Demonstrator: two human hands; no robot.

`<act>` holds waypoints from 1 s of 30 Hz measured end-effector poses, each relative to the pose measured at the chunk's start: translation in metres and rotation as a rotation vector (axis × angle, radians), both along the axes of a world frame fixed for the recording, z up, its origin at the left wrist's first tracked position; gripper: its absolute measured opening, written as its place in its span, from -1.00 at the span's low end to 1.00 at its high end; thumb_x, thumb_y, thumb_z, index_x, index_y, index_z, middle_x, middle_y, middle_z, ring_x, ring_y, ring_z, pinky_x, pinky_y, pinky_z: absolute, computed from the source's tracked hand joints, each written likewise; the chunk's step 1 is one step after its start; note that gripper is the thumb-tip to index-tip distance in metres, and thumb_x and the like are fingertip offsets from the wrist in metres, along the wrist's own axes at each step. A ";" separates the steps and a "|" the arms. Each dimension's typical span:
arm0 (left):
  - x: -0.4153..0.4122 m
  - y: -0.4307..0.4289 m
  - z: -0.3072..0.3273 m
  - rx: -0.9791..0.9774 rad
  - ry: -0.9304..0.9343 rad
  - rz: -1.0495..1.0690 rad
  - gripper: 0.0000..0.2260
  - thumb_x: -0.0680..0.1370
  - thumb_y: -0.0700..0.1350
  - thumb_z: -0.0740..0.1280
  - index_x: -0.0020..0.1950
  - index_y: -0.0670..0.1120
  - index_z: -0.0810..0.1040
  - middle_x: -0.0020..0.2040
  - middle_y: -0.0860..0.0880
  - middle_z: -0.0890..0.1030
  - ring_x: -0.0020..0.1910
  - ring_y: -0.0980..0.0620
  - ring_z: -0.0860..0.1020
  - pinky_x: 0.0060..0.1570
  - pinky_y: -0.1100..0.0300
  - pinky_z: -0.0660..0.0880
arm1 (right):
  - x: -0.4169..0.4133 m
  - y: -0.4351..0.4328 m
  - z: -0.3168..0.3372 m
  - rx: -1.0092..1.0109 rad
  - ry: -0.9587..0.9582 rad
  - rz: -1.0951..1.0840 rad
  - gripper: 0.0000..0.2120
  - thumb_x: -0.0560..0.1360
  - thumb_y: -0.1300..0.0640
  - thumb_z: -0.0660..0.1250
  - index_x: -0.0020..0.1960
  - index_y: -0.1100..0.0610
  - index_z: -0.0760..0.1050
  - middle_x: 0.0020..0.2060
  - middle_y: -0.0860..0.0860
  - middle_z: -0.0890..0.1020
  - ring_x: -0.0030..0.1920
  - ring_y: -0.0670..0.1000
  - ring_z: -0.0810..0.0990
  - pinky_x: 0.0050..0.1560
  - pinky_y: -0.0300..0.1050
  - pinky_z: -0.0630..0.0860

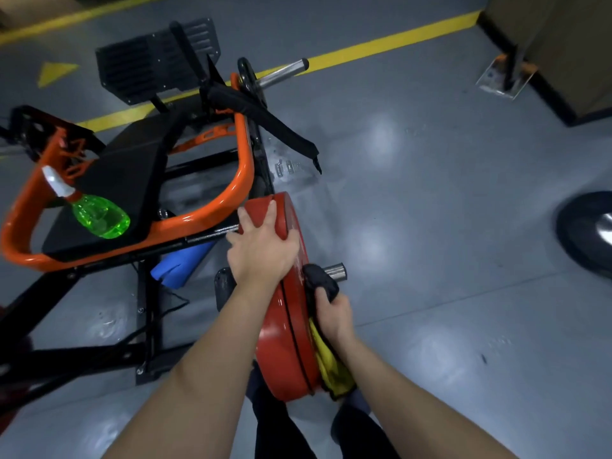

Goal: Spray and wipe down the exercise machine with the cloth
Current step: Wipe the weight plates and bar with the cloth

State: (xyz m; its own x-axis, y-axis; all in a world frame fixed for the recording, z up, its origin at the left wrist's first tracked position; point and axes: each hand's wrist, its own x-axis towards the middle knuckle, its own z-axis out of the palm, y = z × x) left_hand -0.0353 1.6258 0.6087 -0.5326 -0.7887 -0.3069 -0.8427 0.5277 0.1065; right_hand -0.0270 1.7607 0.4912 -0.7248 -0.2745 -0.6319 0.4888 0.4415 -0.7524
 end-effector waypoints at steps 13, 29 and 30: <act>-0.026 -0.029 -0.007 0.066 -0.036 0.011 -0.41 0.57 0.26 0.12 0.63 0.27 0.18 0.63 -0.14 0.19 0.44 -0.41 0.31 0.37 -0.12 0.30 | 0.013 0.029 -0.006 -0.074 0.009 0.036 -0.71 0.61 0.15 0.28 -0.30 0.10 0.50 -0.39 -0.18 0.53 -0.17 -0.06 0.51 -0.17 -0.16 0.44; 0.015 0.023 -0.002 -0.024 0.018 0.046 -0.32 0.59 0.36 0.10 0.66 0.28 -0.06 0.68 -0.12 -0.10 0.43 -0.35 0.25 0.20 -0.14 0.45 | -0.032 -0.018 0.026 -0.213 0.087 0.018 -0.77 0.66 0.16 0.23 -0.09 0.15 0.61 -0.18 0.00 0.67 -0.08 -0.02 0.61 -0.05 -0.12 0.49; 0.011 0.020 -0.003 -0.032 0.010 0.046 -0.35 0.60 0.31 0.11 0.66 0.28 -0.03 0.68 -0.13 -0.08 0.42 -0.35 0.26 0.17 -0.13 0.46 | -0.022 -0.007 0.013 -0.195 0.047 0.000 -0.79 0.65 0.21 0.23 -0.08 0.13 0.60 -0.16 0.01 0.66 -0.05 -0.01 0.60 -0.04 -0.12 0.48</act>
